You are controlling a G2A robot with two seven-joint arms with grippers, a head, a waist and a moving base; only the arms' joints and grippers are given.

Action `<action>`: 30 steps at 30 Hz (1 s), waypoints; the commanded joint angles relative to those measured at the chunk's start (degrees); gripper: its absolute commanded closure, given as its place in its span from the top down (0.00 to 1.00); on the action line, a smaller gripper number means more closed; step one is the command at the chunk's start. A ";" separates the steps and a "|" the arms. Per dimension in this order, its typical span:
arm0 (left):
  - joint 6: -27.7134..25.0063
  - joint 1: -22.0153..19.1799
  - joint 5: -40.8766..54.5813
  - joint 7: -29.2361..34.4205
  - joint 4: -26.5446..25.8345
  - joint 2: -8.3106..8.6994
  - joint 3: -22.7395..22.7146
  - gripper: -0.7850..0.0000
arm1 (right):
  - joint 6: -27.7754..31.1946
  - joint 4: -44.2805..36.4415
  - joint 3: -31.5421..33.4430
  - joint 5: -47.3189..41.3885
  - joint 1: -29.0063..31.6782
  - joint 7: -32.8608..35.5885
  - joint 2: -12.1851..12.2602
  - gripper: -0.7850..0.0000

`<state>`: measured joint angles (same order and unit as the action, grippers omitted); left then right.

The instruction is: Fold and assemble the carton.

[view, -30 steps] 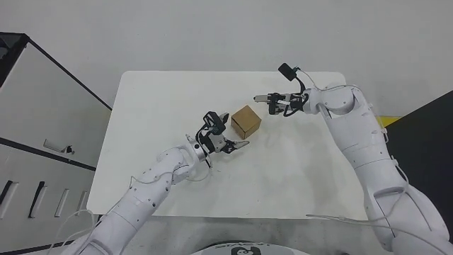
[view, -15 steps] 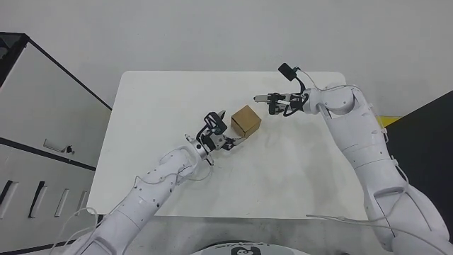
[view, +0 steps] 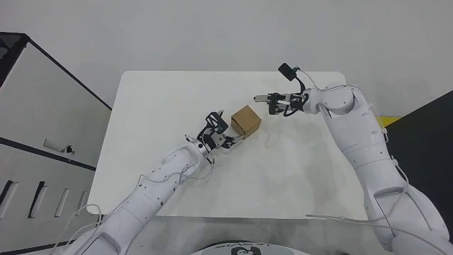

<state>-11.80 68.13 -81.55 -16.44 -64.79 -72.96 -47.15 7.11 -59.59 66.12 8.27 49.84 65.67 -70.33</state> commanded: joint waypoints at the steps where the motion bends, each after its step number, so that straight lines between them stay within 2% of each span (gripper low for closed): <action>1: -0.55 -0.89 1.27 -0.69 1.50 -0.54 0.62 1.00 | 0.00 0.00 0.00 0.00 0.00 0.00 0.00 1.00; 12: -2.56 -4.07 5.55 -4.45 7.67 -3.12 3.06 1.00 | 0.00 0.00 0.00 0.00 0.00 0.00 0.00 1.00; 30: -7.21 -7.02 9.65 -7.16 14.49 -5.61 4.05 1.00 | 0.00 0.00 0.00 0.00 0.00 0.00 0.00 1.00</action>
<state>-18.93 61.21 -71.86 -23.55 -50.51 -78.48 -43.16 7.11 -59.59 66.12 8.27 49.84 65.67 -70.33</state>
